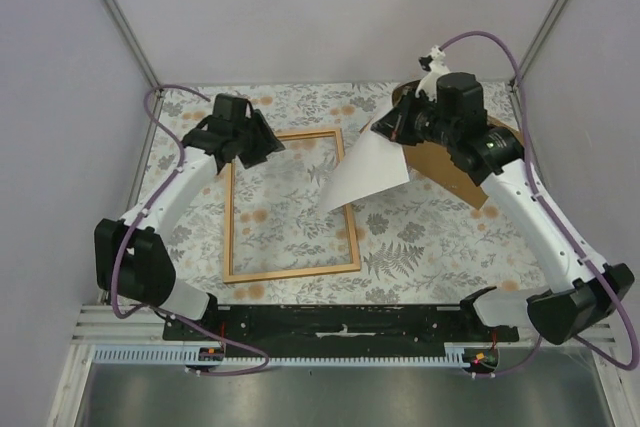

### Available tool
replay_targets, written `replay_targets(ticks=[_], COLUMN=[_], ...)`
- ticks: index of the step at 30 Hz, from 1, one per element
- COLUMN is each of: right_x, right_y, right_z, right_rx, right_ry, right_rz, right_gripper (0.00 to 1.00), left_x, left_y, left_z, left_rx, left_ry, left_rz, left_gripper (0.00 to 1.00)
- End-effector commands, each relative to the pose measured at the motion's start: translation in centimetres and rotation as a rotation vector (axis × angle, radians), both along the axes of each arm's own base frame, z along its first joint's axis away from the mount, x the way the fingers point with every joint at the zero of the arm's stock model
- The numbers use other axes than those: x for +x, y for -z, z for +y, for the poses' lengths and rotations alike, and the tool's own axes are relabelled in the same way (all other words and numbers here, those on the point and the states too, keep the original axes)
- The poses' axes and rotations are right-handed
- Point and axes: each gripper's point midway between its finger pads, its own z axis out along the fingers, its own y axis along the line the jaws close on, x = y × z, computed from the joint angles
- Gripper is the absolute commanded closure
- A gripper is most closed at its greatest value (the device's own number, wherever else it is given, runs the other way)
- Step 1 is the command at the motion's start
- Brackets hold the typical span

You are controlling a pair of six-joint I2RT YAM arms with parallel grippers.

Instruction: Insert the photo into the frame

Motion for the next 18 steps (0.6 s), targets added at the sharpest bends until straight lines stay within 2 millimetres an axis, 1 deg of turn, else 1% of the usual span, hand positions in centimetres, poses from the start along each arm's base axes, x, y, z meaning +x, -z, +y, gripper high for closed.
replay_targets(ticks=[1,4,7,9,12,13,16,18], right_x=[0.0,-0.9,-1.5,-2.3,-4.0,-4.8,-6.0,-6.4], right_y=[-4.1,-3.7,-2.0,0.2,5.9,8.4,13.8,17.3], right_z=[6.8,10.2,11.7,12.0,11.2,10.8,10.3,10.0], right_rx=[0.123,0.155,0.190,0.213,0.224,0.223,0.225,0.214], right_ry=[-0.165,-0.229,-0.251,-0.263,-0.245,-0.234,-0.219,-0.204], right_rz=[-0.103,-0.094,-0.079,-0.045,0.040,0.086,0.178,0.239], right_gripper=[1.00,1.00,1.00,1.00,1.00,0.99,0.99,0.99], left_x=[-1.0,-1.0,-1.0,-1.2,-1.6,-1.6,-1.8,-1.9], left_y=[-0.7,-1.8,-2.3,-2.0,-0.8,-0.4,0.9,1.6], left_z=[5.3,7.8,9.2,9.6,9.7,9.6,9.6,9.5], left_rx=[0.083,0.119,0.139,0.143,0.142,0.141,0.142,0.139], left_ry=[0.026,-0.008,-0.024,-0.024,-0.014,-0.010,-0.001,0.007], left_rz=[0.003,-0.019,-0.033,-0.027,-0.007,-0.004,0.012,0.022], left_gripper=[0.38,0.38,0.38,0.37,0.37,0.37,0.37,0.37])
